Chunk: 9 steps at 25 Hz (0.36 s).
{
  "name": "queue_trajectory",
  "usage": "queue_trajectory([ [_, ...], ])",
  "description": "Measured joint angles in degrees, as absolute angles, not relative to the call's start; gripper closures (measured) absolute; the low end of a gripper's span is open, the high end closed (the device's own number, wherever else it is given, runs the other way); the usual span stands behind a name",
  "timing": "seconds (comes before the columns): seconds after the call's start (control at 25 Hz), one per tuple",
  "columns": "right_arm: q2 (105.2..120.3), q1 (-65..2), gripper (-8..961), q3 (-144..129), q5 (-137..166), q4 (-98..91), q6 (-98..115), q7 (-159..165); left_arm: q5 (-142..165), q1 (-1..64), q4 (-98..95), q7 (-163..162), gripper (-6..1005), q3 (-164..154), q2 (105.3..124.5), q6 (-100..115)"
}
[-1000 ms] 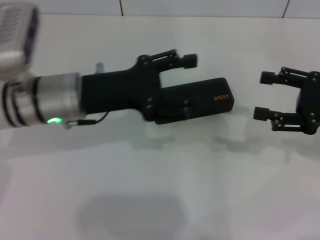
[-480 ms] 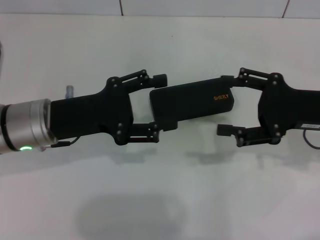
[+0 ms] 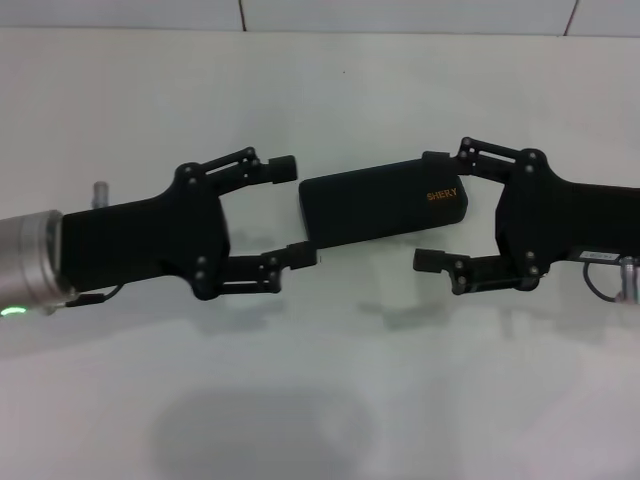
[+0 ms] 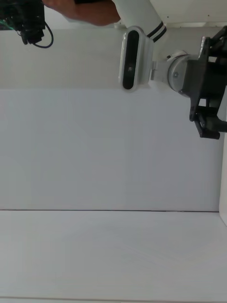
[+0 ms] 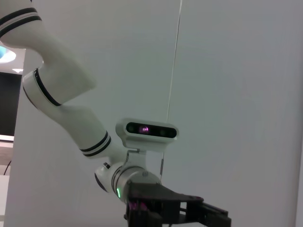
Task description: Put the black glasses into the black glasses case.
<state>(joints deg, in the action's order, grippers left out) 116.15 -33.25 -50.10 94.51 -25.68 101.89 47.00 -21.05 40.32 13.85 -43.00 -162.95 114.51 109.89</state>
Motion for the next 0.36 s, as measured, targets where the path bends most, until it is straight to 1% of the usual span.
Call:
queue_trajectory([
  [0.36,116.2,-35.34,75,-55.95,91.68,-23.5,97.71,46.11,-20.81,37.7,16.63,-41.25,128,-162.99,113.63,113.8],
])
